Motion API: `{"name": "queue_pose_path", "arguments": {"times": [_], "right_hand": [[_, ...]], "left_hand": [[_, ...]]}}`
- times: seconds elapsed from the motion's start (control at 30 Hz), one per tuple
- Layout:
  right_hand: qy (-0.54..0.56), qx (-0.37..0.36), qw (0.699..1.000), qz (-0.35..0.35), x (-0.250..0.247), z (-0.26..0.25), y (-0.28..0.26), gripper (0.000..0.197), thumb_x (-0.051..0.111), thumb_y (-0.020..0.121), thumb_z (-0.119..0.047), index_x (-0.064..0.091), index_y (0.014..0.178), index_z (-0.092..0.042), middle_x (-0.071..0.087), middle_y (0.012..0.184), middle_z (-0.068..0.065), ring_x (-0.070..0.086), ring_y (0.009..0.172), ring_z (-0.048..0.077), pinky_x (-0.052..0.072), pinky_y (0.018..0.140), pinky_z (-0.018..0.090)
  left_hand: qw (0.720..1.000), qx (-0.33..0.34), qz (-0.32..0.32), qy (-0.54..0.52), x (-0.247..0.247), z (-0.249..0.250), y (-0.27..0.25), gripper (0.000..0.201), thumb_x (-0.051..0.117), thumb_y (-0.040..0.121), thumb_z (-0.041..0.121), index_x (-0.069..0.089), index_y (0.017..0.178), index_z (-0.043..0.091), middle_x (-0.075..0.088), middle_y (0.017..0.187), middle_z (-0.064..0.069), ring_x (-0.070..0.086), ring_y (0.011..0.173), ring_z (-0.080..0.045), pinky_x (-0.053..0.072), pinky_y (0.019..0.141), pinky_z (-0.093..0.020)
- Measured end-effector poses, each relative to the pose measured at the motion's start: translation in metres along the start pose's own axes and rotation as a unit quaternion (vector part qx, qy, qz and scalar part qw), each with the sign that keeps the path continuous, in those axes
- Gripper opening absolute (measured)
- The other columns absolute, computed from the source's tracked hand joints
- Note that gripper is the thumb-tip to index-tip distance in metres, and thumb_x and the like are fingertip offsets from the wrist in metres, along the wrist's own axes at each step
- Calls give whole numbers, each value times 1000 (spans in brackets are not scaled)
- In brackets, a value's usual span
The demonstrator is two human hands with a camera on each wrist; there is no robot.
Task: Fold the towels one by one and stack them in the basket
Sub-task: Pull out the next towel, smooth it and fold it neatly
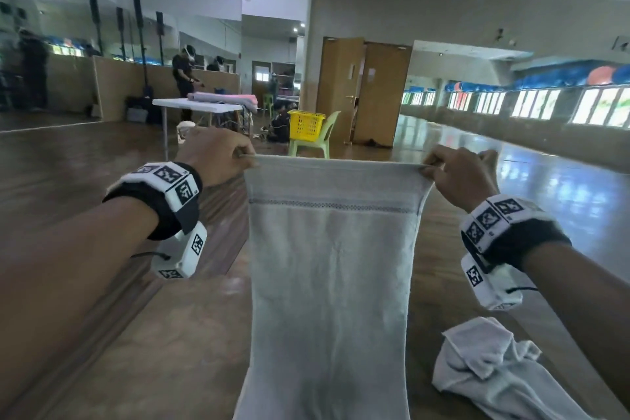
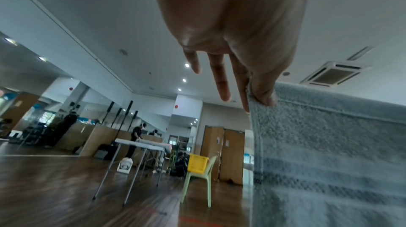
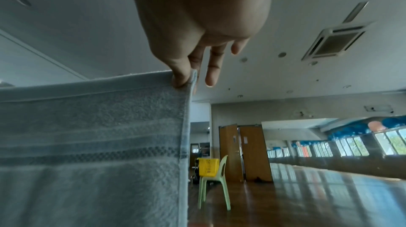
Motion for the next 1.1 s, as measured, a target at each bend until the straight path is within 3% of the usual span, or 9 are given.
{"name": "queue_pose_path", "arguments": {"times": [0.23,0.37,0.43,0.5,0.57,0.63,0.77,0.97,1.1], "right_hand": [[28,-43,986,-159,90,11,-129,14,74,76,-20,67,74,-32,69,79,-12,64,83,14,15,72,31],[36,-65,957,-281,139,15,-227,22,70,75,-13,67,73,-35,70,81,-11,63,87,15,26,83,39],[9,-72,930,-359,162,18,-272,16,63,80,-22,65,78,-38,68,88,-12,59,95,12,18,81,33],[-5,-72,916,-395,176,19,-307,12,62,83,-28,66,81,-39,68,90,-14,57,97,9,11,77,29],[-20,-69,902,-426,185,20,-336,12,59,85,-30,68,86,-39,66,95,-18,54,101,6,8,76,28],[-17,-56,902,-427,188,21,-354,15,60,84,-26,68,82,-39,65,94,-21,56,99,6,8,74,28],[-31,-41,914,-402,188,23,-368,30,82,61,-19,65,62,-43,66,74,-22,63,77,9,8,67,28],[-91,-34,918,-385,189,27,-354,18,58,87,-31,69,89,-46,65,101,-22,52,103,7,16,82,33],[-35,4,948,-315,176,34,-344,16,68,80,-23,70,78,-39,70,90,-15,61,93,13,21,81,34]], "left_hand": [[980,22,-195,-2,124,7,-123,50,38,78,61,74,88,29,74,86,6,68,81,-18,39,73,-25],[955,24,-295,-4,177,20,-210,29,49,91,45,72,101,29,72,101,4,64,94,-21,37,74,-27],[947,53,-315,-13,195,29,-249,36,45,87,49,74,94,30,73,91,5,66,86,-19,39,72,-27],[952,64,-297,-42,203,38,-278,18,60,80,42,76,78,33,70,67,10,66,62,-13,36,60,-20],[947,90,-307,-42,212,49,-303,12,65,78,37,76,77,35,69,65,11,65,59,-10,32,57,-17],[935,76,-342,-56,221,54,-323,19,58,81,36,75,88,32,72,79,8,67,74,-17,42,64,-22],[946,55,-305,-98,228,52,-333,9,72,72,28,76,80,30,69,74,8,65,64,-18,46,60,-27],[944,41,-315,-85,235,61,-327,19,56,91,32,72,102,30,68,95,6,62,85,-18,38,78,-30],[960,29,-264,-86,225,59,-316,17,58,90,27,73,97,28,70,90,8,63,78,-16,36,77,-31]]}}
Point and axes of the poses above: each hand's wrist, its own y-axis towards the middle knuckle, its own x-axis out of the palm, z = x × y, the point moved 5 cm from there along y, towards the middle knuckle
